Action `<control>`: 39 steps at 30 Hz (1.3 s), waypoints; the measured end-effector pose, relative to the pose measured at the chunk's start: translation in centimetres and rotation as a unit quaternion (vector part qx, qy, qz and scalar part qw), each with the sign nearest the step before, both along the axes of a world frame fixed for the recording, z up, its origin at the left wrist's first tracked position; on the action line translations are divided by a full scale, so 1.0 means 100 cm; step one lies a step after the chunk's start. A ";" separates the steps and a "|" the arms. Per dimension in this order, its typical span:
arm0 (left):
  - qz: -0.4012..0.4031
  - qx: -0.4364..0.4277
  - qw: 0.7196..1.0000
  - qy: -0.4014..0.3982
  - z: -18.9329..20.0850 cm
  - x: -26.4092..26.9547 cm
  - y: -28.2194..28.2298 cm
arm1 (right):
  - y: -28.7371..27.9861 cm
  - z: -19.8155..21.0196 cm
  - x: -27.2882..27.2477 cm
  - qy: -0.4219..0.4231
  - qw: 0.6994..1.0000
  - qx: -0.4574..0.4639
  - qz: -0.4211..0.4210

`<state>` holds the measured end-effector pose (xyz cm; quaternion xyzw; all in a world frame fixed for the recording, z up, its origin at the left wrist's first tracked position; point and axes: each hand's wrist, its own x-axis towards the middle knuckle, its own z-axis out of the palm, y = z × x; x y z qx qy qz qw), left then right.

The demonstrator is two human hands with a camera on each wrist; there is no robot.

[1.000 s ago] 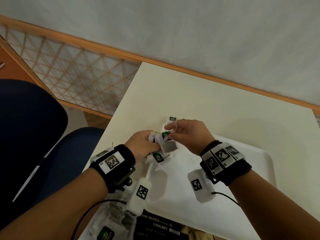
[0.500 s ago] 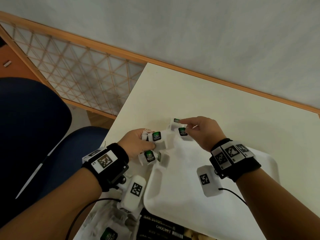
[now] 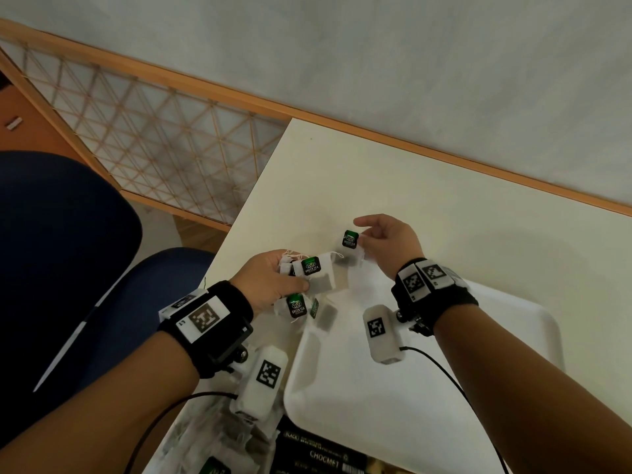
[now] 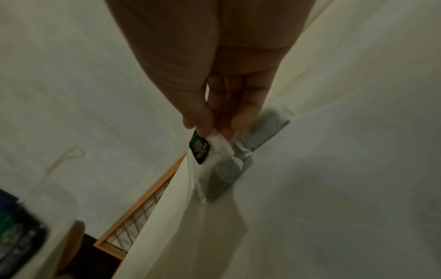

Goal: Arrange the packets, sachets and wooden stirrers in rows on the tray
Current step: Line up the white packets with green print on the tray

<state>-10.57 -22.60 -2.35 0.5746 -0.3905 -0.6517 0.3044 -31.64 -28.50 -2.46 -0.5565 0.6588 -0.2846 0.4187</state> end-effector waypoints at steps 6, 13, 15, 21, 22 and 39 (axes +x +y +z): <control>-0.006 -0.002 1.000 -0.008 0.001 -0.005 -0.001 | 0.006 0.004 0.000 0.078 0.996 -0.044 0.006; -0.015 0.005 1.000 0.003 0.002 -0.016 0.001 | 0.039 0.030 0.016 0.053 0.980 0.005 0.190; -0.008 0.008 1.000 0.009 0.002 -0.018 0.002 | 0.043 0.031 0.013 0.071 0.979 -0.006 0.191; 0.010 -0.003 1.000 0.009 0.003 -0.013 0.003 | 0.049 0.026 -0.016 0.070 0.985 0.038 0.156; 0.010 -0.002 1.000 0.006 0.002 -0.011 0.003 | 0.051 0.025 -0.020 0.085 0.981 0.047 0.167; 0.006 -0.011 1.000 -0.002 0.008 -0.012 0.001 | 0.011 0.001 -0.047 0.131 0.991 0.018 0.001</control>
